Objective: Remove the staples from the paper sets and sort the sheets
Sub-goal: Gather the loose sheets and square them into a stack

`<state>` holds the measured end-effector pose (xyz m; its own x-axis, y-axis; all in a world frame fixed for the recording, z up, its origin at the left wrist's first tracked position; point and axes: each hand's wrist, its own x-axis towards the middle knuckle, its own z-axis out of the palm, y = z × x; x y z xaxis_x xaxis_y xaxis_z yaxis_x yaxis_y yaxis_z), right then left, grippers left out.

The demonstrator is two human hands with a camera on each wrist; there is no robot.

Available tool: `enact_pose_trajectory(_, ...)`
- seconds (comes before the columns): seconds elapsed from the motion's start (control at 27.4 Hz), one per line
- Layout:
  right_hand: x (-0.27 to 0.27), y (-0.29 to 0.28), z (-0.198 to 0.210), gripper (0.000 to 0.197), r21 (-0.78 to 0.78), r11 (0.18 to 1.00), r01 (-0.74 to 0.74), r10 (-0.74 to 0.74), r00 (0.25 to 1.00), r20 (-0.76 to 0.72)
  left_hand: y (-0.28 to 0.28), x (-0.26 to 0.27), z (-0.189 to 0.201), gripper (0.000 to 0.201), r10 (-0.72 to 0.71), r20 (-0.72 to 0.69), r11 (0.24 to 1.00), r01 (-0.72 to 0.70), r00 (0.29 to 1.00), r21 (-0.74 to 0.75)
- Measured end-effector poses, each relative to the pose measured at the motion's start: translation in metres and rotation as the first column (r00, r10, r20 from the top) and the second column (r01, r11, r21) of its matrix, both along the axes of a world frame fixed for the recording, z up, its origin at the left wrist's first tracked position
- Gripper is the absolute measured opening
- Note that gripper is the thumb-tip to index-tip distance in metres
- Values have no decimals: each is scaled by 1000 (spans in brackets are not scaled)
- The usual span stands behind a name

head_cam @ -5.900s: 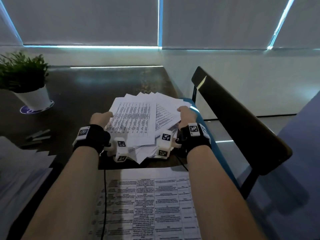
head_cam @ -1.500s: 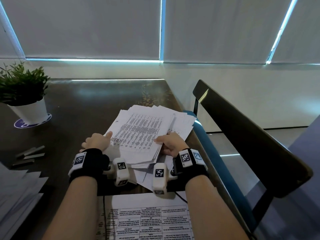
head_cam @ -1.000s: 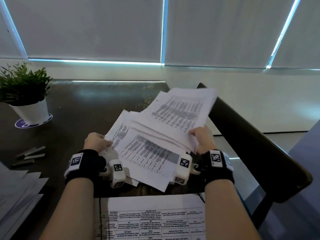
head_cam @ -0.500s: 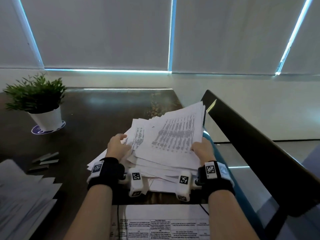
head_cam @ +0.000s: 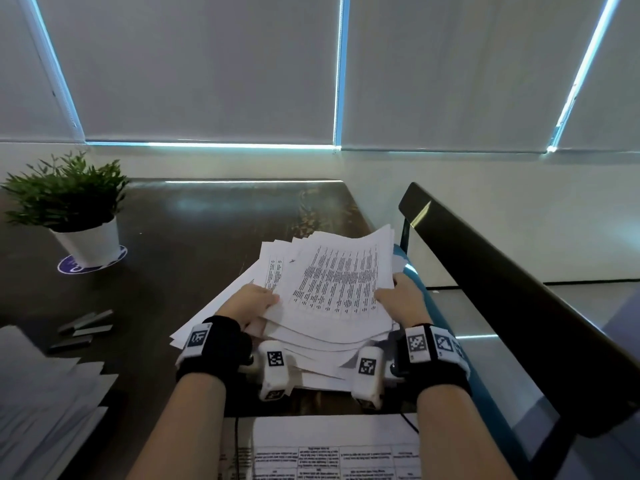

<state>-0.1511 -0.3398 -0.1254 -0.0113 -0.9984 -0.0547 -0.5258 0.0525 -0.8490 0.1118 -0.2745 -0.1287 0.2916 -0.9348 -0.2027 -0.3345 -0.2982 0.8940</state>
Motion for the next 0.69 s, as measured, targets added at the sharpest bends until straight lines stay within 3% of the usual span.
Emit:
enact_pose_trajectory(0.07, -4, -1, 2, 26, 10, 1000, -17, 16, 994, 107, 1, -10, 6, 21, -87, 20, 995, 86, 996, 45)
enact_pose_trajectory(0.18, -6, 1, 4, 60, 196, 979, -63, -14, 929, 369, 2, -26, 16, 29, -119, -78, 991, 123, 990, 48)
enact_pose_trajectory(0.26, -8, 3, 6, 44, 236, 965, -112, 17, 929, 371, 5, -26, 14, 26, -141, -96, 988, 146, 985, 51)
enact_pose_trajectory(0.33, -12, 4, 6, 29, 176, 981, -81, 26, 956, 292, 6, -23, 9, 17, -163, -112, 987, 163, 980, -3)
enact_pose_trajectory(0.4, -17, 3, 6, 29, 73, 997, -30, 8, 955, 295, 2, -14, 1, 27, -58, -151, 996, 45, 987, -82)
enact_pose_trajectory(0.51, -27, 5, 10, 32, -2, 996, 87, -72, 841, 536, -2, 11, -3, 31, 247, 0, 957, -244, 969, -156)
enact_pose_trajectory(0.58, -33, 3, 10, 37, -11, 993, 118, -80, 733, 675, -1, 24, -8, 31, 248, -133, 958, -264, 960, -116)
enact_pose_trajectory(0.69, -28, 1, 9, 47, -52, 993, 105, -28, 640, 768, 4, 22, 1, 51, 147, -287, 965, -200, 946, -167)
